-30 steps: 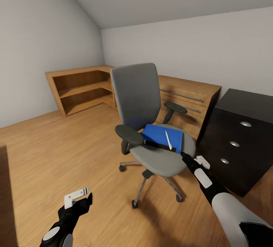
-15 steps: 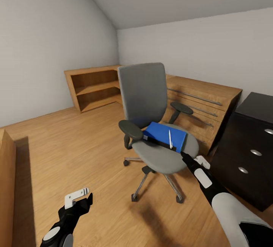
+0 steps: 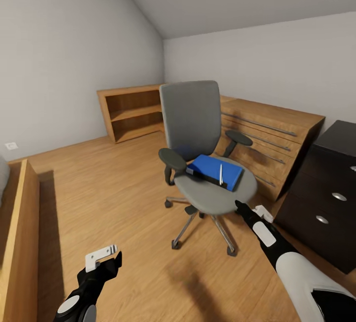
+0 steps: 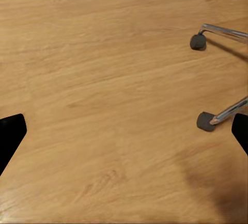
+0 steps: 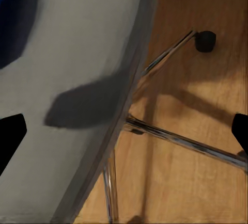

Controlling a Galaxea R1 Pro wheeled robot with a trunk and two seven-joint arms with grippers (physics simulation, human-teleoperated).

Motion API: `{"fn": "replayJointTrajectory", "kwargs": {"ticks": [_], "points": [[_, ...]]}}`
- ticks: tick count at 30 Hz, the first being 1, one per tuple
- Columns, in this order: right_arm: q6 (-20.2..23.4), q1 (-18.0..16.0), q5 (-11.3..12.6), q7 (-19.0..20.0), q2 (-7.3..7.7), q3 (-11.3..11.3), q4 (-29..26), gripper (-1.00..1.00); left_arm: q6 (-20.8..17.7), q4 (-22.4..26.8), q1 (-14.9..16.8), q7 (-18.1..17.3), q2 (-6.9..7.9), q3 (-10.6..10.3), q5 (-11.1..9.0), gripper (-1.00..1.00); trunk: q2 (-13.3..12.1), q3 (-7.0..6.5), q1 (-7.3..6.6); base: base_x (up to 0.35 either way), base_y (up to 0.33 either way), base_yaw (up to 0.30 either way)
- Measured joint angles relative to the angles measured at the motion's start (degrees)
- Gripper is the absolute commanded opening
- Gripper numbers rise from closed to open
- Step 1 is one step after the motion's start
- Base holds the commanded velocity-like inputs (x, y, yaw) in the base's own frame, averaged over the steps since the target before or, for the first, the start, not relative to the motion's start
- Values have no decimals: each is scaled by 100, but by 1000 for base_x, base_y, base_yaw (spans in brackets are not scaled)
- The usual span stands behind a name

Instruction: In the bedroom, organize the workspace by keeping the computer under the desk, ensuring the monitor is on the desk, placing the keyboard on the desk next to the monitor, placing the mouse on the desk next to the keyboard, moving the folder from the swivel chair onto the desk next to the mouse, stacking the notebook on top of the folder with the pen on top of the notebook, and positioning the swivel chair next to the desk.

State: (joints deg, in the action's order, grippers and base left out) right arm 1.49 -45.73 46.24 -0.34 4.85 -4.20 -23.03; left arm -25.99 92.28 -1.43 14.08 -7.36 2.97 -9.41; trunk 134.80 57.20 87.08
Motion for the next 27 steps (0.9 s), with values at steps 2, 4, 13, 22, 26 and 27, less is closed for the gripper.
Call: {"fn": "replayJointTrajectory", "kwargs": {"ticks": [2,4,13,22,26,27], "points": [[-11,0,-14,2,-1,-3,16,100,0,0,0,0,0,0,0,100,0,0,-1,-45,0,1],[-22,0,-39,5,-8,-5,21,100,0,0,-1,0,0,0,0,100,0,0,-2,-8,0,0],[24,0,-13,-3,-23,16,-3,100,0,1,-3,0,0,0,0,100,0,0,-2,-1,0,0],[22,4,6,-6,-25,41,0,100,0,0,1,0,0,0,0,100,-1,1,-1,-157,0,0],[18,4,8,-6,-44,50,0,100,0,0,-1,0,0,0,0,100,-1,1,-1,-7,0,0],[18,5,7,-6,-48,53,1,100,0,0,-2,0,0,0,0,100,-1,1,-1,-2,0,0]]}}
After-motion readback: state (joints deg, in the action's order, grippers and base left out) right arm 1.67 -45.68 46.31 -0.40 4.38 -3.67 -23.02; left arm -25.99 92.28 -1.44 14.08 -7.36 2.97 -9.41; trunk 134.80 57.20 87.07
